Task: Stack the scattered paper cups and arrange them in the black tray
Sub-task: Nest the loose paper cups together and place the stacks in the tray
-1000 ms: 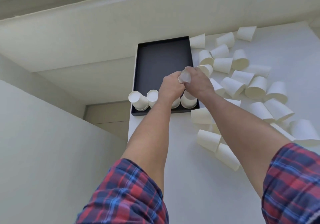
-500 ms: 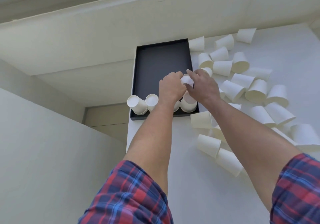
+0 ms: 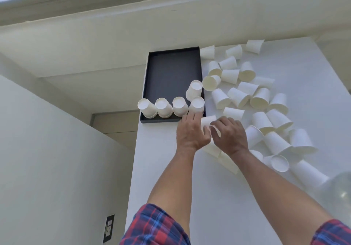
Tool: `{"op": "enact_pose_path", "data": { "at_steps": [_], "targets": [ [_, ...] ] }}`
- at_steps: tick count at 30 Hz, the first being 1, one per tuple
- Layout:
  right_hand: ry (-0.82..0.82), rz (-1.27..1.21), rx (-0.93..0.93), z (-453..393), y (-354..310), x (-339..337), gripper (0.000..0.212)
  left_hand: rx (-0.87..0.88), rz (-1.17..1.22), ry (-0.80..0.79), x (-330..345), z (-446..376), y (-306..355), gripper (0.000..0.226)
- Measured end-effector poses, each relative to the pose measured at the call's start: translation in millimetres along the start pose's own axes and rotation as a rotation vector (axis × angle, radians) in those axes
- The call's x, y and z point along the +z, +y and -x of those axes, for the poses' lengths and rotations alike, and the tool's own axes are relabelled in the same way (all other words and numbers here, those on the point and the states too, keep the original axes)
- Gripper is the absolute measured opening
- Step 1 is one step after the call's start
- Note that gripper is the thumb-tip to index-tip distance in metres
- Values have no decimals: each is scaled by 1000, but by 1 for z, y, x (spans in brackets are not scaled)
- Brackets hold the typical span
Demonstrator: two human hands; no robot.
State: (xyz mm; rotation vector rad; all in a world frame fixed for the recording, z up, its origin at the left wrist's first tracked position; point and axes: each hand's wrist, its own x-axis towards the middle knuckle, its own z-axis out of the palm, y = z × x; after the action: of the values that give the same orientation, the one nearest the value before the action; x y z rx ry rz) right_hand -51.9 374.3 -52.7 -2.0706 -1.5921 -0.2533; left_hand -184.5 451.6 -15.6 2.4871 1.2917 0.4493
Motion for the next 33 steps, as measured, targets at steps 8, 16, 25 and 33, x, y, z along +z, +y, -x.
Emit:
{"op": "enact_pose_path", "data": {
  "at_steps": [8,16,25,33],
  "targets": [
    [-14,42,172,75,-3,-34,24,27,-200,-426,19,64,3,89],
    [-120,96,131,114,-2,-50,17,-59,-183,-540,22,77,17,74],
    [-228,99,169,121,-8,-57,29,-95,-177,-550,19,107,12,57],
    [-313,-213,233,126,-15,-54,33,-216,-49,-562,14,119,13,49]
  ]
}}
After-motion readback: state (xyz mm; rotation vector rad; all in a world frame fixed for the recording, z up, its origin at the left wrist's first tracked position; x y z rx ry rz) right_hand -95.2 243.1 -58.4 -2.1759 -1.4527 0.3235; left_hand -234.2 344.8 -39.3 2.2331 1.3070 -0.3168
